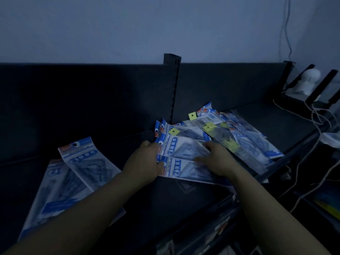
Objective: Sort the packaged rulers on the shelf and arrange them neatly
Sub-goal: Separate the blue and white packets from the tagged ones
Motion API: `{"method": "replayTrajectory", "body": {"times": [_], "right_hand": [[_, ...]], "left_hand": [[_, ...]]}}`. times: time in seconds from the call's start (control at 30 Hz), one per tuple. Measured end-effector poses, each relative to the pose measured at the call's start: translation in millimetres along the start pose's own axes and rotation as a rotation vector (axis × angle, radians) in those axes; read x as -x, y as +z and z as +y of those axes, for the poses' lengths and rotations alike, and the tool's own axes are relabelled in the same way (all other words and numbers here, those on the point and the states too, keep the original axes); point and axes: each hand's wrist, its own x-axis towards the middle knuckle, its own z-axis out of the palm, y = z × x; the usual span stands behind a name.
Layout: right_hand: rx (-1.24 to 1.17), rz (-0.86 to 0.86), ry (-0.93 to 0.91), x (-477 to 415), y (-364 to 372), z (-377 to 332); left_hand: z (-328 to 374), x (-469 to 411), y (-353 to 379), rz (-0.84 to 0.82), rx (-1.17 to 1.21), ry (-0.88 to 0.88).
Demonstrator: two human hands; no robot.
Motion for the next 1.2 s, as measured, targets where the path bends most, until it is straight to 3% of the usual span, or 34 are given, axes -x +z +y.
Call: {"method": "replayTrajectory", "body": {"times": [0.1, 0.2, 0.33, 0.6, 0.73, 0.87, 0.97, 1.1, 1.2], "right_hand": [[-0.072, 0.068, -0.032, -9, -6, 4], [-0.095, 0.065, -0.037, -13, -9, 5], [-0.179, 0.021, -0.045, -9, -13, 4], [-0.206, 0.113, 0.020, -16, -23, 20], [-0.374, 0.068, 0.027, -9, -17, 14], [-0.523, -0.009, 0.035, -6, -3, 1], [-0.437, -0.032, 0.002, -8, 10, -8], [-0.406, 0.072, -0.025, -13, 15, -12], [-0.388, 0.048, -0.085, -13, 14, -14]], "left_hand": [[6, 0, -5, 0.038, -0.067, -0.119], [18, 4, -6, -0.073, -0.076, -0.192], [29, 2, 1, -0.133, 0.076, -0.254], [7, -7, -5, 0.214, 0.093, -0.200], [1, -11, -10, 0.339, -0.075, -0.146], [7, -19, -16, 0.323, 0.221, -0.261], [7, -26, -14, 0.274, 0.521, -0.373], [11, -26, -20, 0.300, 0.637, -0.519], [4, -29, -18, 0.251, 0.852, -0.562]]}}
